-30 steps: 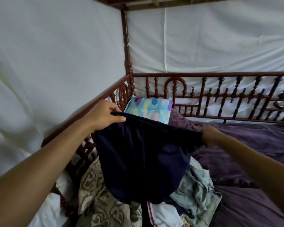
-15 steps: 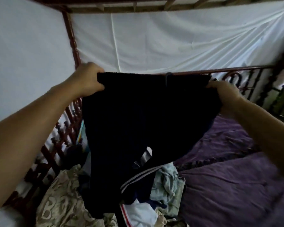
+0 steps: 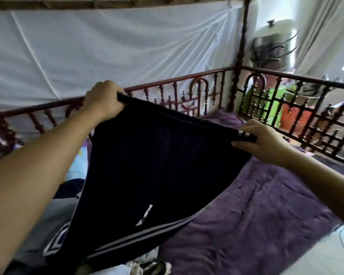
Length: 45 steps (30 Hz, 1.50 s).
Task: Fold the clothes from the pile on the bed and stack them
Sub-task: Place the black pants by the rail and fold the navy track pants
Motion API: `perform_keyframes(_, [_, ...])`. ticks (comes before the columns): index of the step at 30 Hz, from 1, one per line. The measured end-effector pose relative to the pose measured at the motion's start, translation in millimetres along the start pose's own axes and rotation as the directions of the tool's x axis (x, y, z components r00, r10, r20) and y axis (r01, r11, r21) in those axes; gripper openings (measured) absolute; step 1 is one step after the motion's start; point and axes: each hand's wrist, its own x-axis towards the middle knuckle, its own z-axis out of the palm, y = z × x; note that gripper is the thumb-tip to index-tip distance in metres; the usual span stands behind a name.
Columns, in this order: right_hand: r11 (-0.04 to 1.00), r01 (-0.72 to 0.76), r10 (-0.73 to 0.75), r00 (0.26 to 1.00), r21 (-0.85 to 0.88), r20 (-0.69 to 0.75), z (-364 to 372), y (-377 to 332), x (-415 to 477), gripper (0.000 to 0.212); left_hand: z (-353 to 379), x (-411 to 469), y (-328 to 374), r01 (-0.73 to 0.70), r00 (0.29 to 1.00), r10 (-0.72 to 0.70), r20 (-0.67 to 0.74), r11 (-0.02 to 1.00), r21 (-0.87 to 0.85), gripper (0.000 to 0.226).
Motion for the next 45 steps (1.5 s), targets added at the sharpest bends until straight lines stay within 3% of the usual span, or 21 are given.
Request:
perform_keyframes(3, [0.989, -0.149, 0.150, 0.986, -0.018, 0.070, -10, 72, -32, 0.020, 66, 5, 60, -0.067, 0.989, 0.069, 0.130, 0.998, -0.020, 0.012])
perform_keyframes(7, [0.968, -0.248, 0.247, 0.968, 0.029, 0.038, -26, 151, -69, 0.020, 144, 16, 129, -0.097, 0.953, 0.111, 0.283, 0.993, -0.064, 0.012])
perform_keyframes(9, [0.959, -0.282, 0.280, 0.959, 0.031, 0.047, -32, 182, -86, 0.019, 179, 21, 159, -0.126, 0.914, 0.125, 0.387, 0.992, -0.024, 0.022])
perform_keyframes(13, [0.933, -0.360, 0.357, 0.928, 0.015, 0.105, -35, 245, -110, 0.022, 242, 36, 217, -0.192, 0.820, 0.134, 0.557, 0.980, 0.048, 0.021])
perform_keyframes(17, [0.891, -0.452, 0.454, 0.878, -0.050, 0.148, -32, 315, -118, 0.025, 309, 59, 274, -0.170, 0.825, 0.142, 0.547, 0.985, 0.001, 0.028])
perform_keyframes(20, [0.834, -0.548, 0.551, 0.815, -0.068, 0.179, -34, 374, -116, 0.019, 368, 83, 319, -0.086, 0.841, 0.161, 0.516, 0.982, -0.166, 0.027])
perform_keyframes(23, [0.779, -0.618, 0.626, 0.765, -0.106, 0.151, -43, 433, -114, 0.020, 418, 105, 365, -0.025, 0.809, 0.200, 0.553, 0.952, -0.306, 0.026])
perform_keyframes(26, [0.724, -0.674, 0.690, 0.711, -0.145, 0.135, -56, 497, -113, 0.022, 464, 123, 410, 0.043, 0.766, 0.252, 0.591, 0.897, -0.439, 0.008])
perform_keyframes(28, [0.680, -0.716, 0.733, 0.669, -0.160, 0.121, -63, 540, -113, 0.024, 493, 130, 442, 0.080, 0.757, 0.263, 0.598, 0.871, -0.485, 0.014])
perform_keyframes(32, [0.601, -0.768, 0.799, 0.588, -0.222, 0.126, -66, 617, -116, 0.022, 550, 135, 504, 0.144, 0.752, 0.232, 0.617, 0.856, -0.497, 0.013])
perform_keyframes(35, [0.563, -0.739, 0.825, 0.529, -0.370, 0.197, -51, 678, -120, 0.019, 597, 134, 545, 0.163, 0.745, 0.183, 0.641, 0.883, -0.441, 0.011])
perform_keyframes(37, [0.556, -0.706, 0.830, 0.506, -0.439, 0.235, -33, 721, -126, 0.016, 632, 130, 570, 0.187, 0.741, 0.135, 0.658, 0.900, -0.395, 0.009])
perform_keyframes(42, [0.491, -0.683, 0.870, 0.359, -0.540, 0.338, 19, 813, -136, 0.022, 727, 126, 620, 0.270, 0.695, 0.024, 0.718, 0.917, -0.293, 0.007])
perform_keyframes(45, [0.503, -0.665, 0.860, 0.322, -0.552, 0.396, 56, 859, -143, 0.025, 791, 120, 640, 0.356, 0.675, -0.047, 0.736, 0.895, -0.269, 0.016])
